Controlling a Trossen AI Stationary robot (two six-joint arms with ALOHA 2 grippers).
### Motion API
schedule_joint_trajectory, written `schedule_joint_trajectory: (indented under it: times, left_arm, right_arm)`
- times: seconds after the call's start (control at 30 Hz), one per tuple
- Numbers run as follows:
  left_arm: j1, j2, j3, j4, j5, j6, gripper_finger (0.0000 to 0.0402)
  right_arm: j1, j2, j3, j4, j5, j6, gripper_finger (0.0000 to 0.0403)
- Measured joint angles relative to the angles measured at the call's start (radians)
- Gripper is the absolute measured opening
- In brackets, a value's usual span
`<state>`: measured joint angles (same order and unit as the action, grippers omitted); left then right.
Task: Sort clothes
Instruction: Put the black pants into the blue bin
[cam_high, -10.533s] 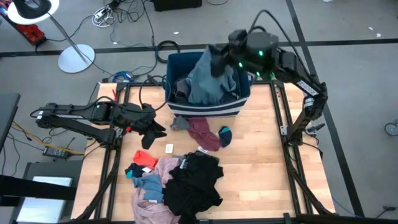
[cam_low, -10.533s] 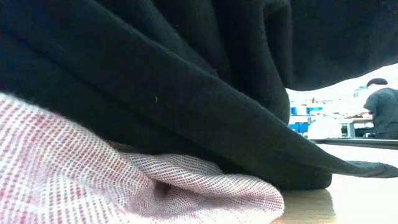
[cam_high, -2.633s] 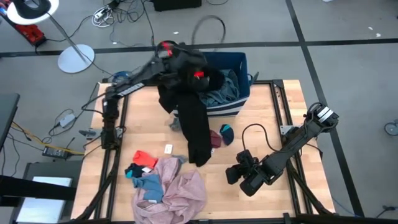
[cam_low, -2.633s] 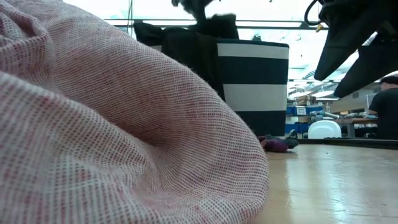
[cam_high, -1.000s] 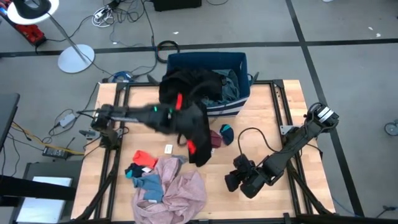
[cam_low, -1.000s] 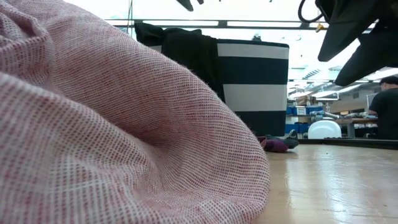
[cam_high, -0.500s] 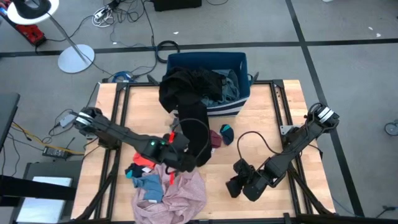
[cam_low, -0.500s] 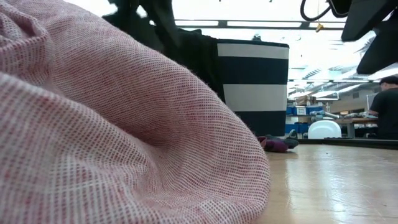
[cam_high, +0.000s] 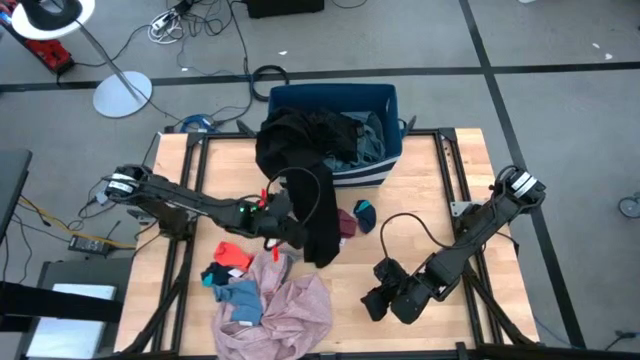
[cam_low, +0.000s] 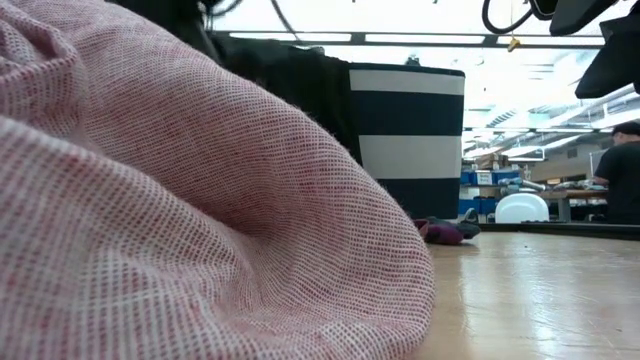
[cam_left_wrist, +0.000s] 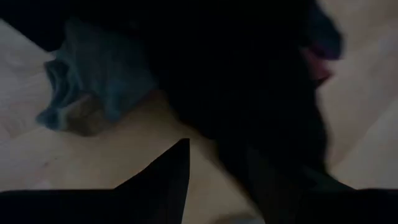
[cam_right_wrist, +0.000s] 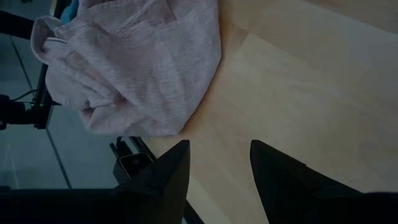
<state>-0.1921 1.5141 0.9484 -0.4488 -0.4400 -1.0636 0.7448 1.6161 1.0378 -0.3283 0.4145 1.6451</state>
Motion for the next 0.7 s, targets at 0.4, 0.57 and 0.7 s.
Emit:
schedule_joint_trajectory:
  times: [0.4, 0.57, 0.7]
  left_arm:
    - [0.192, 0.035, -0.073, 0.242, 0.158, 0.307, 0.0162]
    - [0.217, 0.049, -0.060, 0.350, 0.281, 0.356, 0.0092]
    - [0.197, 0.049, 0.002, 0.412, 0.339, 0.392, 0.0012]
  right_arm:
    - [-0.020, 0.000, 0.000, -0.002, 0.001, -0.008, 0.0169]
    - [-0.044, 0.000, 0.000, -0.006, 0.001, -0.032, 0.0169]
    - [-0.055, 0.000, 0.000, -0.006, 0.001, -0.050, 0.0169]
